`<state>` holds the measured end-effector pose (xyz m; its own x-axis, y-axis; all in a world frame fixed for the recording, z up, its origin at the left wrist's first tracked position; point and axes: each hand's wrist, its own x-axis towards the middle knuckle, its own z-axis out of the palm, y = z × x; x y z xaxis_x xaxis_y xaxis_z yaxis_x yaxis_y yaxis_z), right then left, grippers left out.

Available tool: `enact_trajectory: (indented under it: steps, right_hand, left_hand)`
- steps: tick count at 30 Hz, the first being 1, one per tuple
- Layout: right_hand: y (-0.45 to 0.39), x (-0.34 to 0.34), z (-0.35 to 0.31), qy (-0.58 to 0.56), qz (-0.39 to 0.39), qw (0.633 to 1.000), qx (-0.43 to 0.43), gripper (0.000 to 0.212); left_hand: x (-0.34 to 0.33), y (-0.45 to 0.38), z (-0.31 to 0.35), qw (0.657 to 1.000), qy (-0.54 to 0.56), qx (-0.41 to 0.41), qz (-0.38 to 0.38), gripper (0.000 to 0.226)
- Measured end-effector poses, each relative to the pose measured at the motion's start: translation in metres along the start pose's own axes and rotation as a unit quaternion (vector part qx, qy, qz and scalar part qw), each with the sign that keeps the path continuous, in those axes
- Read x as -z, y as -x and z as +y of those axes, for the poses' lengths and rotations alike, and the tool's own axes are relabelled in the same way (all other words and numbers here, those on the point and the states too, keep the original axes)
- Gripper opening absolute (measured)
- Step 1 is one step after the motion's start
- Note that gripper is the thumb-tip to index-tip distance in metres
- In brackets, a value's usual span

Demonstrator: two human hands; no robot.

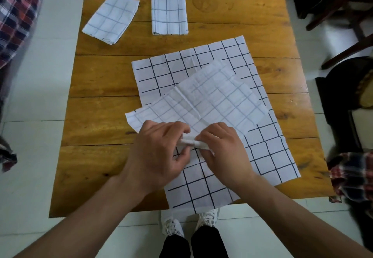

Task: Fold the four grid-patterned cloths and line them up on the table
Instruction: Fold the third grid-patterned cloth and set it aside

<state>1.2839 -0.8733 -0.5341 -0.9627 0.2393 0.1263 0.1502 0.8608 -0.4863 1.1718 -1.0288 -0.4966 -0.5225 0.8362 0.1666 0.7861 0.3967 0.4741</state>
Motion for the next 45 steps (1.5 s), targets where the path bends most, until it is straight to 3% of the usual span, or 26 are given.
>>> enact_trajectory:
  steps: [4,8,12,14,23,30,33,38,45]
  right_hand:
    - [0.010,0.023,0.022,-0.060,0.010,0.998,0.001,0.024]
    - [0.027,0.039,0.046,-0.091,0.020,0.996,0.013,0.014]
    - [0.046,0.044,0.074,-0.063,0.027,0.998,-0.015,0.026]
    - [0.054,0.047,0.083,-0.049,0.029,0.998,-0.015,0.012]
    - [0.083,0.042,0.120,0.015,-0.091,0.994,-0.066,0.057]
    - [0.078,0.036,0.129,0.007,-0.097,0.993,-0.072,0.055]
    - [0.077,0.035,0.127,0.028,-0.081,0.995,-0.060,0.043]
    - [0.073,0.035,0.128,0.021,-0.047,0.997,-0.058,0.035]
    - [0.067,0.041,0.122,-0.006,-0.052,0.996,-0.072,0.050]
  left_hand:
    - [-0.001,-0.005,-0.011,0.998,-0.007,-0.019,-0.066,0.055]
    - [-0.014,-0.009,-0.032,0.994,-0.057,-0.003,-0.097,0.041]
    - [-0.020,-0.010,-0.021,0.995,-0.052,-0.032,-0.084,0.024]
    - [-0.021,-0.005,-0.009,0.994,-0.040,-0.058,-0.083,0.022]
    - [-0.039,0.022,0.013,0.989,0.027,-0.079,-0.123,0.022]
    - [-0.041,0.036,0.006,0.985,0.076,-0.099,-0.116,0.008]
    - [-0.045,0.041,-0.003,0.985,0.077,-0.089,-0.128,0.021]
    - [-0.049,0.043,-0.030,0.977,0.000,-0.054,-0.207,0.069]
    - [-0.056,0.026,-0.048,0.992,0.006,-0.015,-0.125,0.035]
